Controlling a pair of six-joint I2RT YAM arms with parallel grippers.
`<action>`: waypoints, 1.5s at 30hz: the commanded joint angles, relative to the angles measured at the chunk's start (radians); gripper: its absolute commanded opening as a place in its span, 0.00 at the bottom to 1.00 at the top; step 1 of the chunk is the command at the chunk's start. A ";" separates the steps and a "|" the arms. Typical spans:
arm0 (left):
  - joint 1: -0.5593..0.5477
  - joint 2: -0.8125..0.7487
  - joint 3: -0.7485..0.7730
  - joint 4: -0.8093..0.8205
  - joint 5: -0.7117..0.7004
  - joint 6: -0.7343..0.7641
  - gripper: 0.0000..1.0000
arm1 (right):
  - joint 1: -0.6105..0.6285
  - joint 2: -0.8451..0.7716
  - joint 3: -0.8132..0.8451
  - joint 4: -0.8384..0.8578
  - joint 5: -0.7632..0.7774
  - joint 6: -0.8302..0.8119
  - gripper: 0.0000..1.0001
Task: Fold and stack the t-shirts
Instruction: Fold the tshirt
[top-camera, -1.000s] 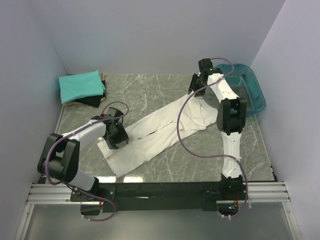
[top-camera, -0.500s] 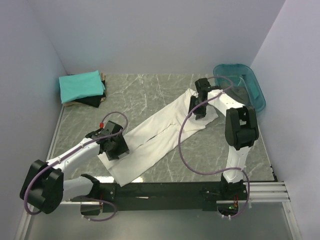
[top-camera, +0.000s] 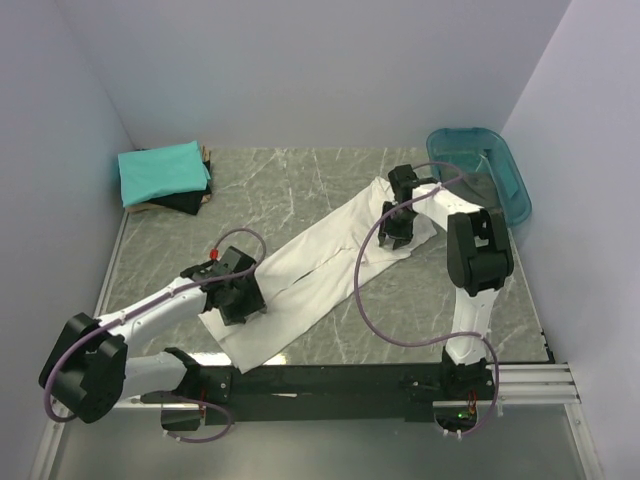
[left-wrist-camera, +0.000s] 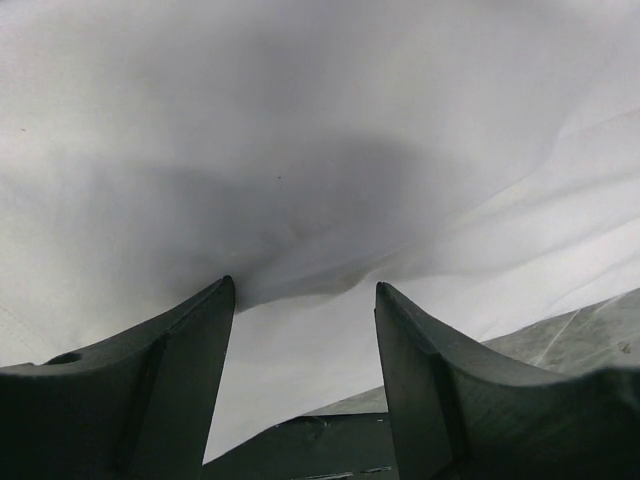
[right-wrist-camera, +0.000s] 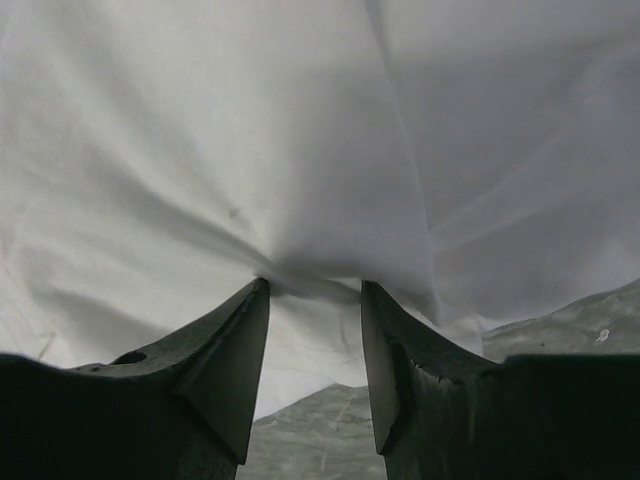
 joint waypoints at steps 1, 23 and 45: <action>-0.023 0.024 -0.011 0.008 0.015 -0.015 0.64 | 0.002 0.056 0.065 0.001 0.039 0.009 0.49; -0.137 0.133 -0.032 0.160 0.228 -0.030 0.65 | 0.098 0.422 0.665 -0.248 0.082 0.034 0.47; -0.457 0.510 0.319 0.211 0.286 -0.015 0.65 | 0.118 0.557 0.882 -0.271 0.001 0.048 0.48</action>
